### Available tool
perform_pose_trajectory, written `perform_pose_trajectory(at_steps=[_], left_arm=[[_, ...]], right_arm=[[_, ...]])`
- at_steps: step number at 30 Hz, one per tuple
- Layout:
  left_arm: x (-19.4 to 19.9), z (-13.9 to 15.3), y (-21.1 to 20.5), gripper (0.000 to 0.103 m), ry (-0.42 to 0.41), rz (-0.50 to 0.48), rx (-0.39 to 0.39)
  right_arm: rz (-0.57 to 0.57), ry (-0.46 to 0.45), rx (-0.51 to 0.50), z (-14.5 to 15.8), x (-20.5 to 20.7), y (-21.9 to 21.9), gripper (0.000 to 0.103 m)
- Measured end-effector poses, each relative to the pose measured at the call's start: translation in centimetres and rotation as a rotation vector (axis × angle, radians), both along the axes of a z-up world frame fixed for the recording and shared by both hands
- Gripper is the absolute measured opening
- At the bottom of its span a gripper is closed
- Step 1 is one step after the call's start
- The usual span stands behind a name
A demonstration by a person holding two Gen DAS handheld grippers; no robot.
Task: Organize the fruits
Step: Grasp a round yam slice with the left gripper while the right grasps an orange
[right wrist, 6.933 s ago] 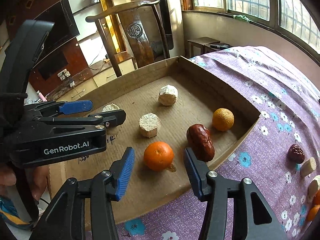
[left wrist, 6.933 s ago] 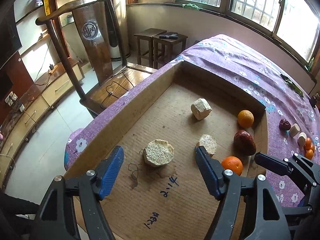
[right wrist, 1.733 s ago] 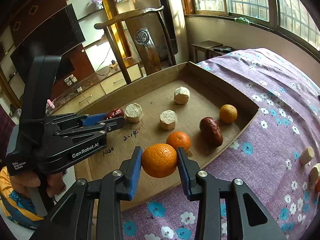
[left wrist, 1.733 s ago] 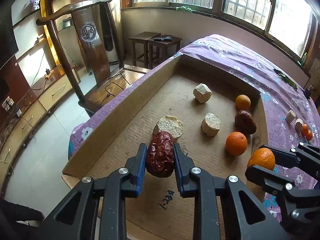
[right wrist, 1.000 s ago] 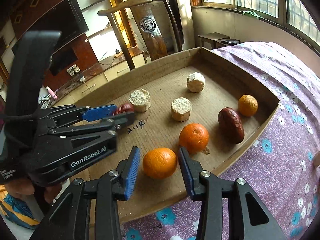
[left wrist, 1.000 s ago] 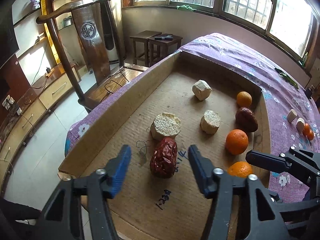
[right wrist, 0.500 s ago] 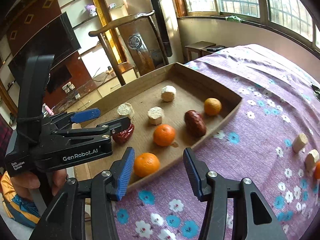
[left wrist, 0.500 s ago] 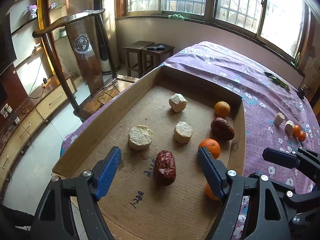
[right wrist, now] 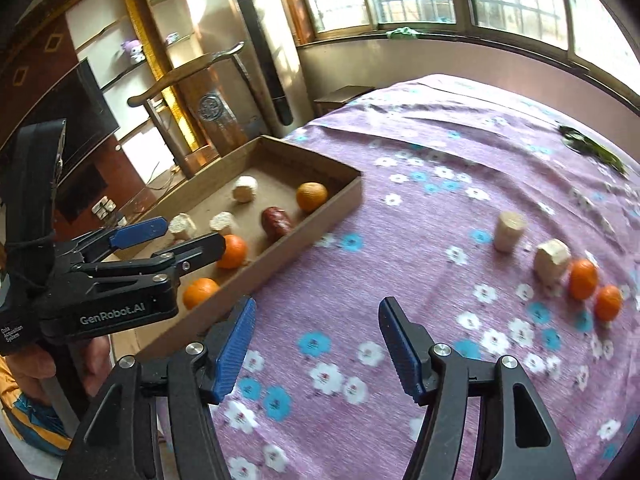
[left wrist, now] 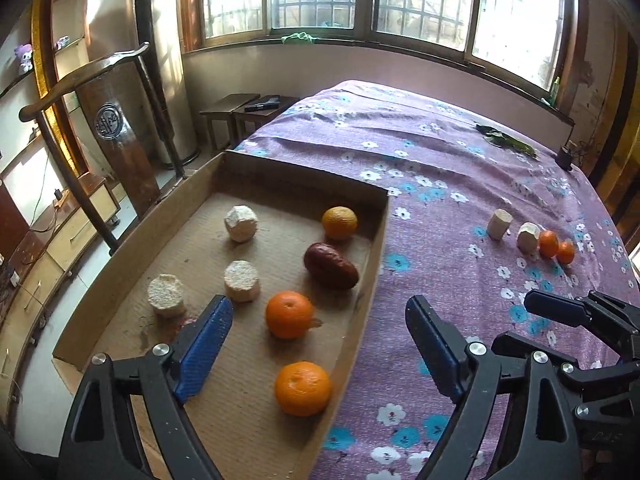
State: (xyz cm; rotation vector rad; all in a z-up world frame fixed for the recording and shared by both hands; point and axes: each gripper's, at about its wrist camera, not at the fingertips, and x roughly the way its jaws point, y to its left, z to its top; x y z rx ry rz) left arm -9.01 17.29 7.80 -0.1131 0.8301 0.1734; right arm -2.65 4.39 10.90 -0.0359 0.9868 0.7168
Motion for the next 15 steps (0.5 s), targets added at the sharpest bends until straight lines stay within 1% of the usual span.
perform_pose_trajectory(at_steps=[5,10,15], left_arm=[[2.0,-0.2,-3.7,0.088,0.018,-0.084,-0.013],[4.8,-1.0,-7.4,0.088,0.060,-0.168,-0.036],[8.0,-2.2,-10.2,0.088,0.103,-0.201,-0.063]], right_arm=[[-0.088,0.009,-0.019,-0.4,0.5,-4.5,0.070],[-0.189,0.025,-0.046,-1.1,1.6,-9.5,0.070],[-0.275,0.036,-0.054,-1.6,3.1,-13.5,0.070]])
